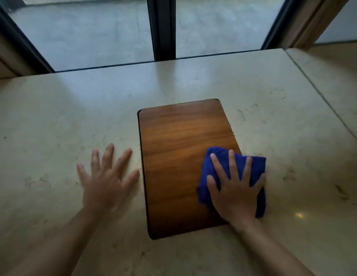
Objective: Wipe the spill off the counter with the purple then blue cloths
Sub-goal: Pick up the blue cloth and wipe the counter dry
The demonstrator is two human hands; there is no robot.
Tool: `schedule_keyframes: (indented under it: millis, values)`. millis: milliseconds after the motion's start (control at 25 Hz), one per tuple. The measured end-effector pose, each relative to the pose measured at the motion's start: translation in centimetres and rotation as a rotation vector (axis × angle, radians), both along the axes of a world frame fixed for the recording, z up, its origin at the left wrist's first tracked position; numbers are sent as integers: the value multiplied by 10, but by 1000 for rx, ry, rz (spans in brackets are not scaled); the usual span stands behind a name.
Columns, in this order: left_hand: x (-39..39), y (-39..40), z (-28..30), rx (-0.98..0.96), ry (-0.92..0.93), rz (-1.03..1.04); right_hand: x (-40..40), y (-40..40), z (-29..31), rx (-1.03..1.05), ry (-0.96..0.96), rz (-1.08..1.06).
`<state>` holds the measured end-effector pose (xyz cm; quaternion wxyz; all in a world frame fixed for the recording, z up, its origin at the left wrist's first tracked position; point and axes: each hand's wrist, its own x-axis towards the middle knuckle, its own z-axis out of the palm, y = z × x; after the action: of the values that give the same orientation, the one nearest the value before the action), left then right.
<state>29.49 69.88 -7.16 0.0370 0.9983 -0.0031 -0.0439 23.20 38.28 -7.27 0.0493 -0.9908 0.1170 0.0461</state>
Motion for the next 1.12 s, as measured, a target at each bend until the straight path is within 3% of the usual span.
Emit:
schedule_keyframes:
  millis: [160, 320, 520, 680, 840, 1000, 1120]
  values:
    - [0, -1, 2, 20, 28, -15, 169, -12, 3, 12, 30, -74]
    - [2, -4, 4, -9, -69, -15, 342, -15, 8, 51, 37, -116]
    - [1, -4, 2, 18, -106, -53, 434, 12, 15, 55, 110, 118]
    - [-2, -1, 1, 32, -18, -56, 405, 23, 17, 20, 108, 382]
    - [-2, 3, 4, -2, 22, -35, 316, 31, 20, 44, 78, 482]
    - [-7, 0, 3, -6, 24, -3, 175, 32, 18, 63, 86, 547]
    - [-21, 7, 10, -51, 9, -60, 21, 30, 20, -2, -10, 493]
